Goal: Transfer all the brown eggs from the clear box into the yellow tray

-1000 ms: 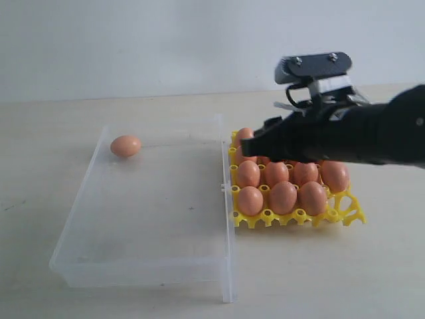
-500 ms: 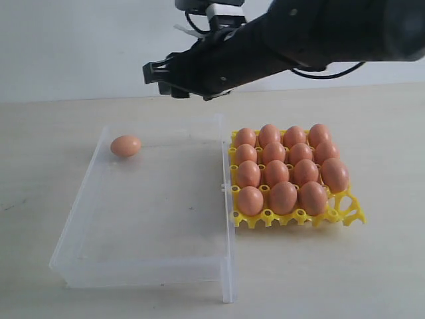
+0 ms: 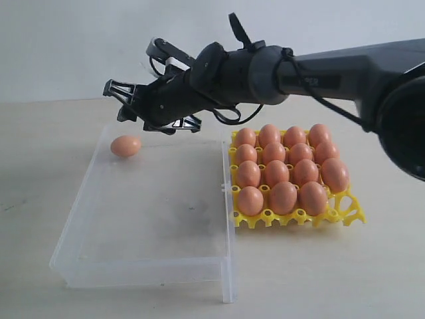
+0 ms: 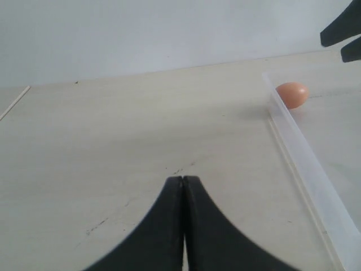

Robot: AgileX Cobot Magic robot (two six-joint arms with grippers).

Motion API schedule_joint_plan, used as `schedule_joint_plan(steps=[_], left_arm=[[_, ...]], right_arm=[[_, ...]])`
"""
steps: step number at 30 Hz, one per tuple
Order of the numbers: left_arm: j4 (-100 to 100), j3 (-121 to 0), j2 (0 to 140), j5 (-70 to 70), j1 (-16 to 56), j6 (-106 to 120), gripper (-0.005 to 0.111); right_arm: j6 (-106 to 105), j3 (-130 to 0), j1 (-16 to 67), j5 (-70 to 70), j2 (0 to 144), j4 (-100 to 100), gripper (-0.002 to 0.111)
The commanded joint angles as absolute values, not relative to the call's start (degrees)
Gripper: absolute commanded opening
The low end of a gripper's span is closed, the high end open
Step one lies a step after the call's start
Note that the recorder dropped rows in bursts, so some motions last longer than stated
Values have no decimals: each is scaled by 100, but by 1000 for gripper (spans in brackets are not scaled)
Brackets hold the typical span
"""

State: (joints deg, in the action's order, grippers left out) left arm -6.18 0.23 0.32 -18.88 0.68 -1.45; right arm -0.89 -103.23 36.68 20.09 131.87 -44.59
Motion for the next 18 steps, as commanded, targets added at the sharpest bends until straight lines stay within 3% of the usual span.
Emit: schedule_joint_plan(steps=[1,18], left_arm=[[-601,0,0,-1822,61,-170,0],[-601,0,0,-1822,61,-170,0]], right_arm=[[300,-10736,3692,2002,13573,-4787,51],[1050,-11363,3703,1959,14331,-4762,51]])
